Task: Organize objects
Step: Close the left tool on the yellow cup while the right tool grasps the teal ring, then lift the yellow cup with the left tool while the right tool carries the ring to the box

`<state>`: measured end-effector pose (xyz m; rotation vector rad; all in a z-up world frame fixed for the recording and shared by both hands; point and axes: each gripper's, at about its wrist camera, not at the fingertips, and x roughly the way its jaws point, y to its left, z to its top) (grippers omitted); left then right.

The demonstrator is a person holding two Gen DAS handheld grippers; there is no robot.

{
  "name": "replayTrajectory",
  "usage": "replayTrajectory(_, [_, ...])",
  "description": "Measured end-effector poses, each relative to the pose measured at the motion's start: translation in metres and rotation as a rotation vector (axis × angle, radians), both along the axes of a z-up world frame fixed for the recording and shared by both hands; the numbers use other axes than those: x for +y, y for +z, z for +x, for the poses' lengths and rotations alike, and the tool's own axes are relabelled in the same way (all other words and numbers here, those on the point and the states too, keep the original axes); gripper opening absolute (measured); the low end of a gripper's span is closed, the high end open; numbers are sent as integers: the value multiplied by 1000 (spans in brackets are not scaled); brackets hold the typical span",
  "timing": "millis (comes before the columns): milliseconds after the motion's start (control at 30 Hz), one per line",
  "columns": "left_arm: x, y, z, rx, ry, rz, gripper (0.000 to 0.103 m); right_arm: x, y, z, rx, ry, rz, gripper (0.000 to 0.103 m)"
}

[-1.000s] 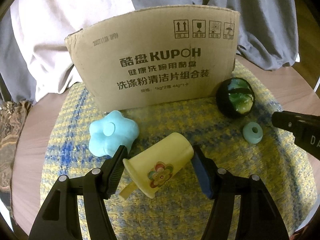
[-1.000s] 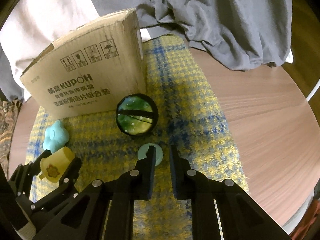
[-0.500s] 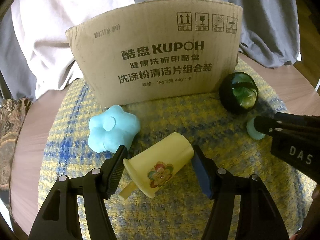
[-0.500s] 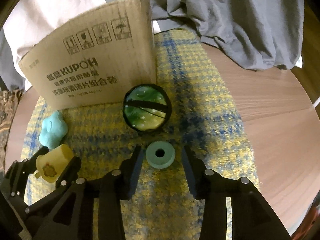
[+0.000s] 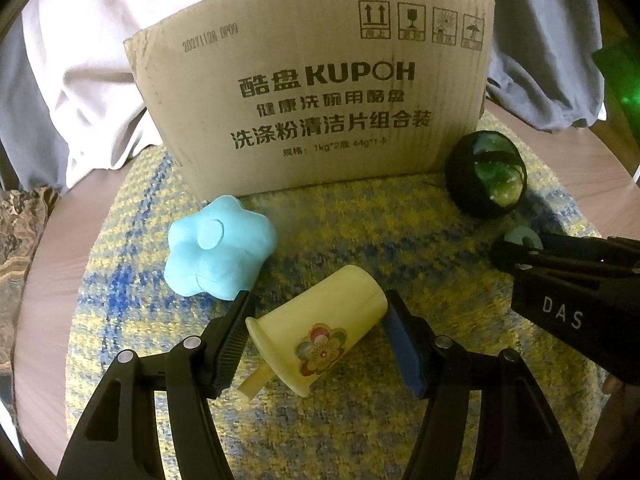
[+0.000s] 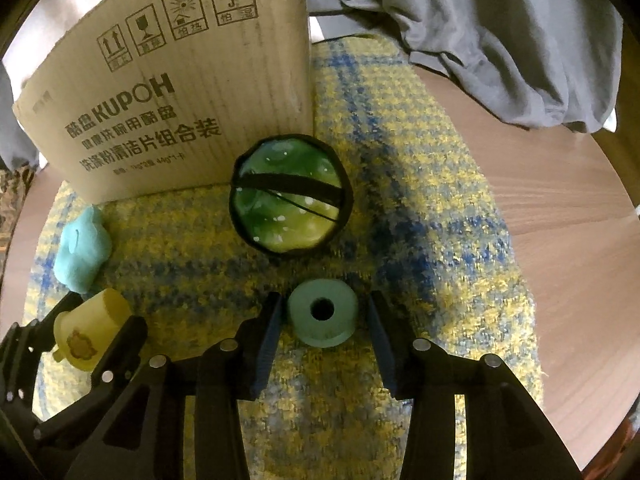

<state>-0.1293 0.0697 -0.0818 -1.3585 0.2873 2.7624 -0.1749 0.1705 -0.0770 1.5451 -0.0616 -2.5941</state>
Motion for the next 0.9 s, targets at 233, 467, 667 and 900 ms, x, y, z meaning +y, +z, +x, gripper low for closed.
replayTrajectory(233, [0, -1, 0, -3, 4, 2, 64, -3, 1, -1, 10, 1, 25, 36])
replayTrajectory(467, [-1, 0, 0, 0, 7, 2, 64, -3, 4, 5, 13, -8, 15, 36])
replayTrajectory(667, [-2, 6, 2, 8, 10, 7, 64, -2, 16, 14, 35, -9, 6, 36])
replayTrajectory(900, [-3, 24, 8, 41, 15, 15, 64, 2, 37, 26, 73, -7, -10, 36])
